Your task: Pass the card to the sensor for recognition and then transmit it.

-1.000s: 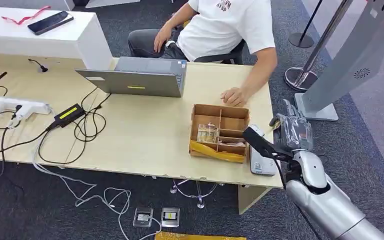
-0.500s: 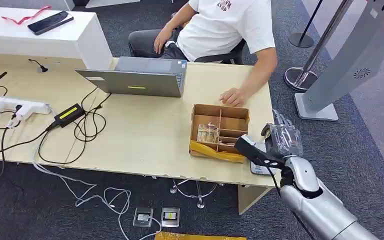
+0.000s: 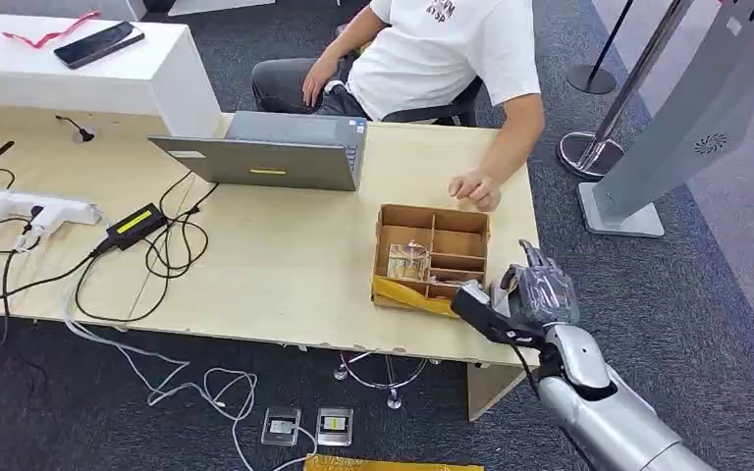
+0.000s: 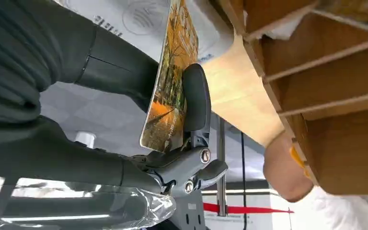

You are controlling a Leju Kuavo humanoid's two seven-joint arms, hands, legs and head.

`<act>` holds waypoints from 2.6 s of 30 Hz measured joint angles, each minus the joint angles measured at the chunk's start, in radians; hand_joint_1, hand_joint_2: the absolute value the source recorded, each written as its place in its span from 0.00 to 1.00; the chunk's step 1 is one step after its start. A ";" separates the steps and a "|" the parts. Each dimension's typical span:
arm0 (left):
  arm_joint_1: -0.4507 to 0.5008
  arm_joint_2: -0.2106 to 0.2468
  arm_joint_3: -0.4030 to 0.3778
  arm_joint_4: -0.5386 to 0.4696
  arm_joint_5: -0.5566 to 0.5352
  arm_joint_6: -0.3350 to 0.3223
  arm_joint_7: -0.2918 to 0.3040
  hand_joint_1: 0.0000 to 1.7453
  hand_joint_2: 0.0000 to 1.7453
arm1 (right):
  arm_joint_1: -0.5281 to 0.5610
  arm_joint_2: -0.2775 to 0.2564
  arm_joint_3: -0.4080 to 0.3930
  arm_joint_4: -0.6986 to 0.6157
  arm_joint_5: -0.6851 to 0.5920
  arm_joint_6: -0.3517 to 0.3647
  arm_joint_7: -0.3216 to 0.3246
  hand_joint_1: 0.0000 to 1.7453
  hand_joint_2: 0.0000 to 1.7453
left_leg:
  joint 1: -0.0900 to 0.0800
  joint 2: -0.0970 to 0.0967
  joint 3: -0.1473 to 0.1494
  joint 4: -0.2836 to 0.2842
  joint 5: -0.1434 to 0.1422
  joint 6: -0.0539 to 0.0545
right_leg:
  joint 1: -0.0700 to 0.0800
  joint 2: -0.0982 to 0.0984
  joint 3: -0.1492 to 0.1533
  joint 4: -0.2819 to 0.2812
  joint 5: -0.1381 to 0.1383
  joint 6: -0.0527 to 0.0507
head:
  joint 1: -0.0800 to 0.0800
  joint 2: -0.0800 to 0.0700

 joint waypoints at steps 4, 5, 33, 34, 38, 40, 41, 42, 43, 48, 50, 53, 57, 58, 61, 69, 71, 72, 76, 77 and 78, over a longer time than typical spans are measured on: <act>0.000 0.000 0.000 0.000 0.000 0.000 0.000 0.00 0.00 | 0.004 0.003 0.003 0.014 -0.011 -0.006 -0.008 1.00 1.00 | 0.000 0.000 0.000 0.000 0.000 0.000 | 0.000 0.000 0.000 0.000 0.000 0.000 | 0.000 0.000; 0.000 0.000 0.001 0.000 0.000 0.000 0.000 0.00 0.00 | 0.005 0.004 0.003 0.018 -0.014 -0.008 -0.010 1.00 1.00 | 0.000 0.000 0.000 0.000 0.000 0.000 | 0.000 0.000 0.000 0.000 0.000 0.000 | 0.000 0.000; 0.000 -0.001 0.021 0.000 0.000 0.010 0.000 0.00 0.00 | 0.008 0.032 0.001 0.104 -0.051 -0.068 -0.027 1.00 1.00 | 0.000 0.003 0.002 0.000 0.000 0.000 | 0.000 0.003 0.000 0.000 0.000 -0.001 | 0.000 0.000; 0.000 -0.001 0.022 0.000 0.000 0.010 0.000 0.00 0.00 | 0.008 0.032 -0.001 0.105 -0.053 -0.069 -0.025 1.00 1.00 | 0.000 0.003 0.002 0.000 0.000 0.000 | 0.000 0.003 0.001 0.000 0.000 -0.001 | 0.000 0.000; 0.000 -0.001 0.022 0.000 0.000 0.010 0.000 0.00 0.00 | 0.008 0.032 -0.010 0.109 -0.063 -0.071 -0.024 1.00 1.00 | 0.000 0.003 0.002 0.000 0.000 0.000 | 0.000 0.003 0.000 0.000 0.000 -0.001 | 0.000 0.000; 0.000 -0.001 0.022 0.000 0.000 0.012 0.000 0.00 0.00 | 0.007 0.032 -0.014 0.109 -0.065 -0.072 -0.024 1.00 1.00 | 0.000 0.003 0.002 0.000 0.000 0.000 | 0.000 0.003 0.001 0.000 0.000 -0.001 | 0.000 0.000; 0.000 -0.001 0.022 0.000 0.000 0.013 0.000 0.00 0.00 | 0.008 0.032 -0.015 0.110 -0.065 -0.074 -0.024 1.00 1.00 | 0.000 0.003 0.002 0.000 0.000 0.000 | 0.000 0.003 0.000 0.000 0.000 -0.001 | 0.000 0.000; 0.000 -0.001 0.022 0.000 0.000 0.014 0.000 0.00 0.00 | 0.008 0.031 -0.016 0.110 -0.065 -0.075 -0.023 1.00 1.00 | 0.000 0.003 0.002 0.000 0.000 0.000 | 0.000 0.003 0.001 0.000 0.000 -0.001 | 0.000 0.000; 0.000 -0.001 0.022 0.000 0.000 0.015 0.000 0.00 0.00 | 0.007 0.031 -0.017 0.110 -0.065 -0.075 -0.023 1.00 1.00 | 0.000 0.003 0.002 0.000 0.000 0.000 | 0.000 0.003 0.000 0.000 0.001 -0.001 | 0.000 0.000; 0.000 -0.001 0.021 0.000 0.000 0.019 0.000 0.00 0.00 | 0.007 0.029 -0.029 0.110 -0.060 -0.074 -0.018 1.00 1.00 | 0.000 0.003 0.002 0.000 0.000 0.000 | 0.000 0.003 0.000 0.000 0.001 -0.001 | 0.000 0.000; 0.000 -0.001 0.021 0.000 0.000 0.020 0.000 0.00 0.00 | 0.006 0.025 -0.031 0.107 -0.052 -0.073 -0.014 1.00 1.00 | 0.000 0.003 0.002 0.000 0.000 0.000 | 0.000 0.003 0.000 0.000 0.001 -0.001 | 0.000 0.000; 0.000 -0.001 0.020 0.000 0.000 0.021 0.000 0.00 0.00 | 0.000 0.022 -0.041 0.092 -0.033 -0.082 -0.006 1.00 1.00 | 0.000 0.003 0.002 0.000 0.000 0.000 | 0.000 0.003 0.000 0.000 0.001 -0.001 | 0.000 0.000; 0.000 -0.001 0.020 0.000 0.000 0.021 -0.002 0.00 0.00 | -0.029 0.010 -0.057 0.050 0.002 -0.094 0.009 1.00 1.00 | 0.000 0.003 0.002 0.000 0.000 0.000 | 0.000 0.003 0.000 0.000 0.001 -0.001 | 0.000 0.000; 0.000 -0.001 0.019 0.000 0.000 0.021 -0.003 0.00 0.00 | -0.040 0.007 -0.062 0.037 0.013 -0.096 0.017 1.00 1.00 | 0.000 0.004 0.002 0.000 0.000 0.000 | 0.000 0.003 0.000 0.000 0.001 -0.001 | 0.000 0.000; 0.000 -0.001 0.017 0.000 0.000 0.024 -0.010 0.00 0.00 | -0.089 -0.005 -0.079 -0.020 0.064 -0.091 0.043 1.00 1.00 | 0.000 0.005 0.002 0.000 0.000 0.000 | 0.000 0.004 0.000 0.000 0.001 -0.001 | 0.000 0.000; 0.000 -0.001 0.004 0.000 0.000 0.032 -0.022 0.00 0.00 | -0.277 -0.028 -0.104 -0.172 0.145 -0.002 0.100 1.00 1.00 | 0.000 0.006 0.002 0.000 0.000 0.000 | 0.000 0.005 0.000 0.000 0.002 -0.002 | 0.000 0.000; 0.000 -0.002 -0.008 0.000 0.000 0.031 -0.023 0.00 0.00 | -0.319 -0.028 -0.103 -0.191 0.151 0.026 0.104 1.00 1.00 | 0.000 0.006 0.002 0.000 0.000 0.000 | 0.000 0.005 0.000 0.000 0.002 -0.002 | 0.000 0.000; 0.000 -0.001 -0.011 0.000 0.000 0.029 -0.023 0.00 0.00 | -0.340 -0.027 -0.099 -0.198 0.155 0.045 0.104 1.00 1.00 | 0.000 0.006 0.002 0.000 0.000 0.000 | 0.000 0.005 0.000 0.000 0.002 -0.002 | 0.000 0.000; -0.001 -0.001 -0.029 0.000 0.000 0.025 -0.023 0.00 0.00 | -0.399 -0.009 -0.076 -0.197 0.167 0.093 0.094 1.00 1.00 | 0.000 0.006 0.001 0.000 0.000 0.000 | 0.000 0.005 0.000 0.000 0.002 -0.002 | 0.000 0.000; -0.001 -0.001 -0.031 0.000 0.000 0.025 -0.023 0.00 0.00 | -0.409 -0.004 -0.069 -0.192 0.167 0.096 0.091 1.00 1.00 | 0.000 0.006 0.001 0.000 0.000 0.000 | 0.000 0.005 0.000 0.000 0.002 -0.002 | 0.000 0.000; -0.002 -0.001 -0.033 0.000 0.000 0.024 -0.023 0.00 0.00 | -0.417 0.005 -0.063 -0.185 0.167 0.102 0.086 1.00 1.00 | 0.000 0.006 0.001 0.000 0.000 0.000 | 0.000 0.005 0.000 0.000 0.002 -0.002 | 0.000 0.000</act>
